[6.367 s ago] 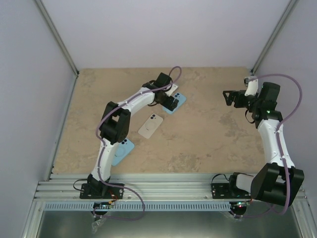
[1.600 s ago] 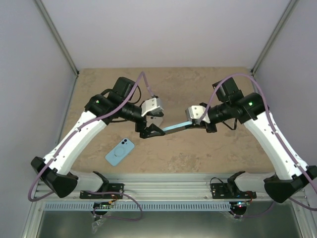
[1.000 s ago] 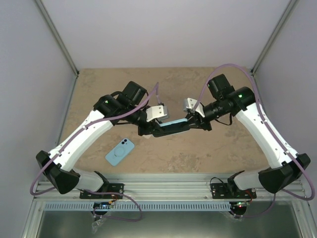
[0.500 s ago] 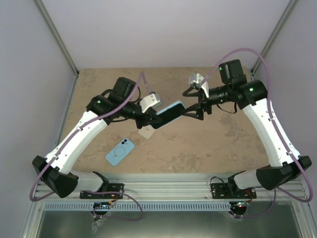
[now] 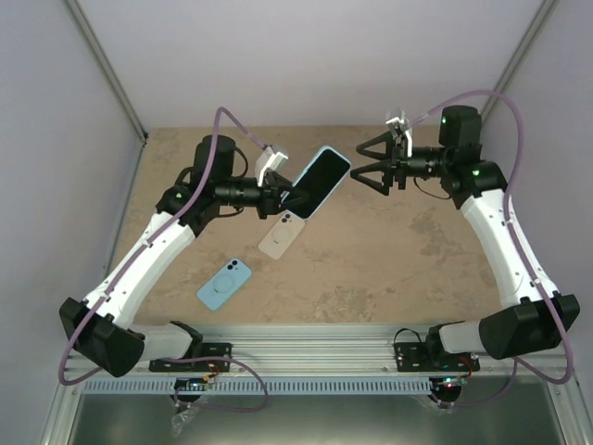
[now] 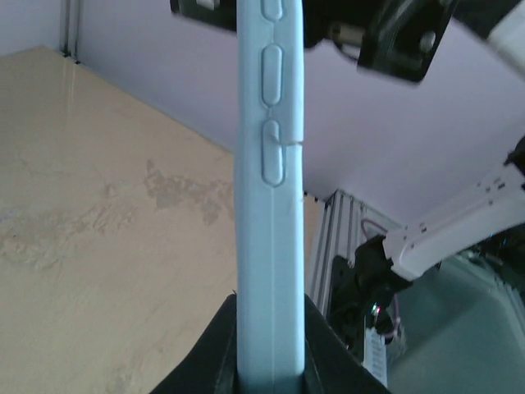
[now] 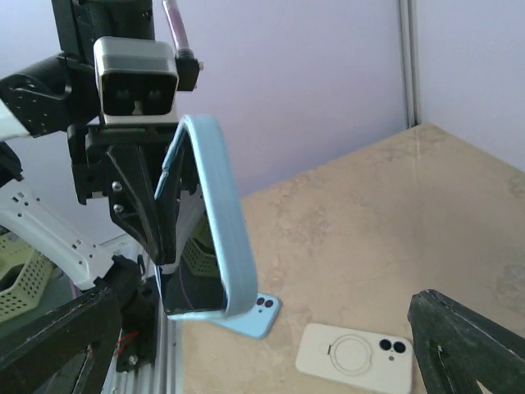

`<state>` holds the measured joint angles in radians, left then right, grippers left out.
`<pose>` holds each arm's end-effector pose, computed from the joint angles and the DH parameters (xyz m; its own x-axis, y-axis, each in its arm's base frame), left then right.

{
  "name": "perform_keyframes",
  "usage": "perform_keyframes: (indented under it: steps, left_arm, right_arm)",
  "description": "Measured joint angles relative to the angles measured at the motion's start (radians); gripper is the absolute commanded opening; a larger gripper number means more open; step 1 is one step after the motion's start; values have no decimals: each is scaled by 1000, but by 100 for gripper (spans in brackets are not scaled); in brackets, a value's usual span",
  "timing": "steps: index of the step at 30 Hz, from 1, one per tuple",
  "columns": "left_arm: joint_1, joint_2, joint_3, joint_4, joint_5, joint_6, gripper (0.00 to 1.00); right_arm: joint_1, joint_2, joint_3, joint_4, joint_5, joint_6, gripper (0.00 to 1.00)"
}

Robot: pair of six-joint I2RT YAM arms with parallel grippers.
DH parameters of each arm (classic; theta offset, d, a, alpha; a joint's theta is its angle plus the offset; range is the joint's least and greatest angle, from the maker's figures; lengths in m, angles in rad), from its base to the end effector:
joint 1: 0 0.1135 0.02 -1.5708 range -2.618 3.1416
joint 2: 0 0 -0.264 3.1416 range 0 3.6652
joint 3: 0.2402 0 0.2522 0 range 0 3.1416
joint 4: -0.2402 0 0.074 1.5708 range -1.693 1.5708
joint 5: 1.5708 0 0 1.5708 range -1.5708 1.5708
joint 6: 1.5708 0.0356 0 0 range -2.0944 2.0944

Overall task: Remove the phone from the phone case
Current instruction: Pick up the phone at the center of the board.

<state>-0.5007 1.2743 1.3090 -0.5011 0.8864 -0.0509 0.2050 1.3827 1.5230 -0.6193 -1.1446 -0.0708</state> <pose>0.2252 -0.1547 0.3910 -0.4403 0.2043 -0.8743 0.8893 0.2331 -0.3934 0.2710 0.0895 0.4256 -0.3882 -0.1106 -0.9149 -0.9050 0.2330 0.3558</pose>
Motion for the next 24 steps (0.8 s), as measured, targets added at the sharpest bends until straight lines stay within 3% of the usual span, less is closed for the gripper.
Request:
perform_keyframes:
  steps: [8,13,18,24]
  left_arm:
    - [10,34,-42,250,38,-235,0]
    - [11,58,-79,413,56,-377,0]
    - [13,81,-123,510,58,-475,0]
    - [13,80,-151,564,62,-510,0]
  right_arm:
    - [0,-37,-317,634,-8,533,92]
    - [11,3,-402,997,-5,869,88]
    - [58,16,-412,1175,2,1038,75]
    - [96,14,-420,1235,26,1122,51]
